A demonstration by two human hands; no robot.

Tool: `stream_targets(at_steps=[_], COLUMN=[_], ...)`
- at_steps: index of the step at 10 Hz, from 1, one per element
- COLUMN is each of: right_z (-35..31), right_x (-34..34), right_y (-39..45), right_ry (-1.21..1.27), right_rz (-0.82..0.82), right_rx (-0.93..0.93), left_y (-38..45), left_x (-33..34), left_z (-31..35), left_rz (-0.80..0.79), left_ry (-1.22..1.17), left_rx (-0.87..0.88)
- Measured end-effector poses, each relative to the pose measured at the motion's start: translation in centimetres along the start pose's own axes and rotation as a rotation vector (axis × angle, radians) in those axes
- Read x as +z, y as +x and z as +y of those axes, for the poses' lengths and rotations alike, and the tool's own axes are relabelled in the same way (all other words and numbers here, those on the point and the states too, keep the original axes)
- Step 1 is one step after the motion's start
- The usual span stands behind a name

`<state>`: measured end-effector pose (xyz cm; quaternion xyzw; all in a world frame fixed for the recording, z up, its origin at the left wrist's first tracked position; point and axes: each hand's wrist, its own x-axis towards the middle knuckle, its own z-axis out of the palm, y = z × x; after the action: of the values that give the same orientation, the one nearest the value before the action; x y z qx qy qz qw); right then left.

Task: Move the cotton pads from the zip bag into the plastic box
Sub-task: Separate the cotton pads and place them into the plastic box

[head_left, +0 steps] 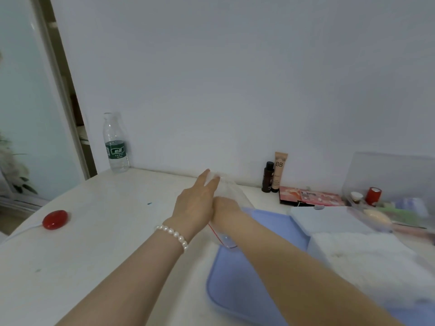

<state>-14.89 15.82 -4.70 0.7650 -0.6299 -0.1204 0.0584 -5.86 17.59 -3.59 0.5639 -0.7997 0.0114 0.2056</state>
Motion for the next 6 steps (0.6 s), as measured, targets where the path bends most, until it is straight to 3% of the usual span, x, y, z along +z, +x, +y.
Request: stream_targets(at_steps=[2,3,4,5,6], right_z=[3.1,6.2,9.1,11.4,12.0], right_x=[-1.4,-0.9,-0.4,0.6,1.6], right_y=[-7.5,-12.2,-14.9,-17.6,-19.5], right_ry=[0.023,0.459,1.335,1.885,2.071], right_rz=[0.342,0.5,0.403,0.193,0.092], right_rx=[0.014,0.072,0.187,0.274,0.306], left_y=[-0.7,-1.4,-2.1,-3.3,-5.1], left_x=[0.8,0.2,-0.7,-1.4,-1.7], left_z=[1.4,3.4,4.7,6.4,9.1], left_rz=[-0.075,-0.14,-0.101,0.44,0.62], left_ry=[-0.146,-0.134,-0.213,-0.275,-0.673], left_rx=[0.006,0.036,0.048,0.248,0.277])
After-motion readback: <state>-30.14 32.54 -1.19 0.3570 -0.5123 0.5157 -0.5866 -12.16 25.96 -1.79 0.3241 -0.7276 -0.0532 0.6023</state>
